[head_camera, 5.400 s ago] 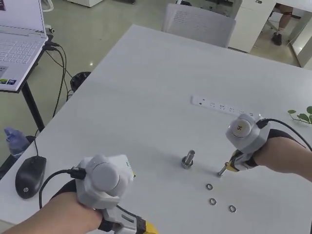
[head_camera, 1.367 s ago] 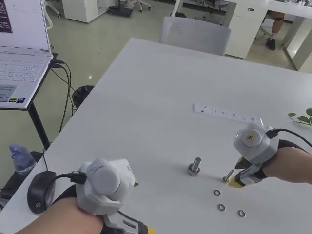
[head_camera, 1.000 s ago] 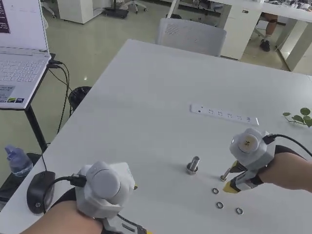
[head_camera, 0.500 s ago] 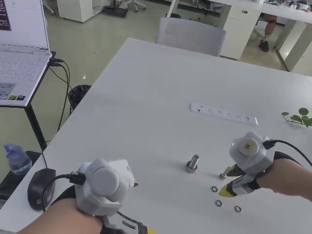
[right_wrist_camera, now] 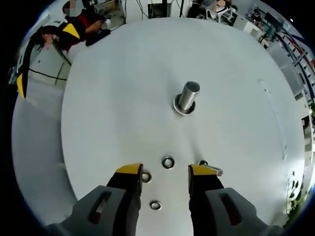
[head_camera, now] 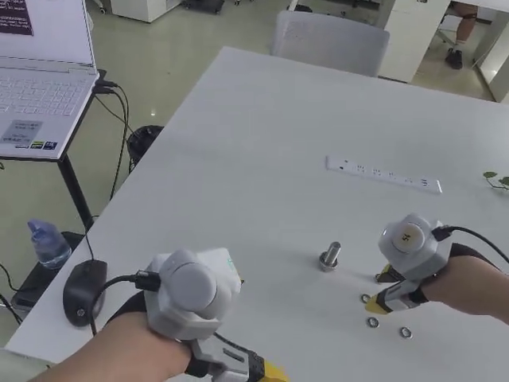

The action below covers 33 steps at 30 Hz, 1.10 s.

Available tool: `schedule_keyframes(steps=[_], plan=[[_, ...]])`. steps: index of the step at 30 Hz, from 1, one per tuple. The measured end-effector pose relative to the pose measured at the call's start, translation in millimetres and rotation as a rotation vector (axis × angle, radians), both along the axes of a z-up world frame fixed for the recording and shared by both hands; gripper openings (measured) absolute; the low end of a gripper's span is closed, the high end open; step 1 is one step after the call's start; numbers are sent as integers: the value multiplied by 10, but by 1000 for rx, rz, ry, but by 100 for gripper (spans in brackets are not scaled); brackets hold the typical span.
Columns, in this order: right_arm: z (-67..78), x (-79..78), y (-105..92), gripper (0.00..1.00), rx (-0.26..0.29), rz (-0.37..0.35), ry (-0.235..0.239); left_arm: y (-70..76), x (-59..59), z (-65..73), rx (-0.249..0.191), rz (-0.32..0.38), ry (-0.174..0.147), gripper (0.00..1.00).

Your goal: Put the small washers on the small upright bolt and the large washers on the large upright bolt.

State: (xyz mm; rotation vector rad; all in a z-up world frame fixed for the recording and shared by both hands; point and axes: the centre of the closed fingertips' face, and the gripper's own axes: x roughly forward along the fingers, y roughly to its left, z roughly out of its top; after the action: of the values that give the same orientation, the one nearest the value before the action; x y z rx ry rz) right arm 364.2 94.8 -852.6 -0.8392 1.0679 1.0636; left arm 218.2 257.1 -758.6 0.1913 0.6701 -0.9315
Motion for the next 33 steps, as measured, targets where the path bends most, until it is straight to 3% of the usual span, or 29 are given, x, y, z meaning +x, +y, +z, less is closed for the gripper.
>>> schedule_keyframes(steps=[5,17,21,23,24,29,33], plan=[[-90,29,6,36,0,-22,0,-19,49,-57,-3,15,-13,92],[-249,32,-11,32,-26,3,-5,-45,58,-103,1,-11,4,92],[-242,64,6,30,-19,-8,4,-5,77,-92,4,-14,4,91],[-257,-9,14,26,-12,-35,59,19,89,-98,4,-13,9,90],[-250,30,11,25,-17,-24,36,22,89,-103,3,-13,12,89],[-250,20,14,25,-23,-32,39,2,67,-112,7,-40,14,86],[-250,11,-11,19,-39,-32,38,7,55,-132,14,-54,20,85]])
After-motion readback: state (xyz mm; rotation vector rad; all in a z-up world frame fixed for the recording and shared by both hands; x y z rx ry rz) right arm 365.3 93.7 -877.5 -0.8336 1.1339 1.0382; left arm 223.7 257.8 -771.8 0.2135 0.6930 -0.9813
